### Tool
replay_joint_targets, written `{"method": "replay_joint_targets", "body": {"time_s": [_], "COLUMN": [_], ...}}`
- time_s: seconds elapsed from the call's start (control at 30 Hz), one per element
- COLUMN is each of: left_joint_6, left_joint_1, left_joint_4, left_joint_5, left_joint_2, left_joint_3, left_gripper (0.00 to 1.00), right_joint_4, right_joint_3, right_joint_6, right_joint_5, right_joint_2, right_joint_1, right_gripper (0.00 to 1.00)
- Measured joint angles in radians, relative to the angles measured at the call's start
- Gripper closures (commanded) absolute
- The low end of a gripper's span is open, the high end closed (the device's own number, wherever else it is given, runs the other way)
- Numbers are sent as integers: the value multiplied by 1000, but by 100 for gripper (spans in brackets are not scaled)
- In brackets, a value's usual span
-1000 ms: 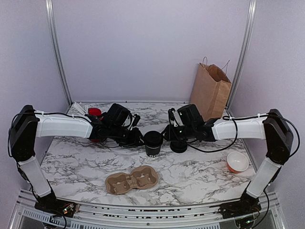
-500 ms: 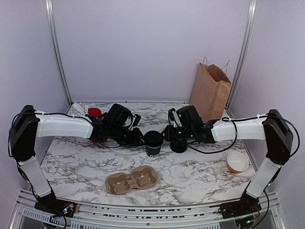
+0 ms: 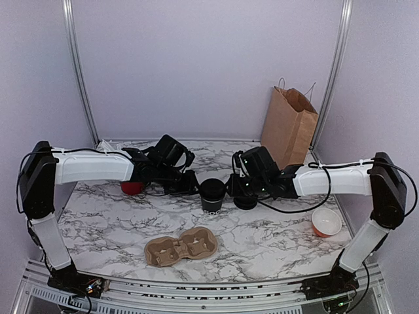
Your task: Pack the takeout coffee
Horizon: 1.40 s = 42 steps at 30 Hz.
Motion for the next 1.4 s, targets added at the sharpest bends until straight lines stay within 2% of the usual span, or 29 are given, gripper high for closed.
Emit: {"method": "replay_joint_targets", "body": {"time_s": [0.27, 0.93, 1.4], "left_joint_6": [19, 53, 73], "left_joint_1": [13, 16, 23], "left_joint_4": [-42, -114, -134], "left_joint_5": [-68, -93, -95], "left_joint_2": [36, 51, 51], "left_joint_3": [60, 114, 165], "left_gripper": [78, 77, 68], "right_joint_4": [-66, -114, -111], "right_joint_3": [18, 19, 19], "right_joint_6": [40, 73, 47], "right_joint_5": [-16, -26, -51], "right_joint_2": [-16, -51, -85], "right_joint_1": [32, 36, -31], "right_gripper": [77, 76, 77]}}
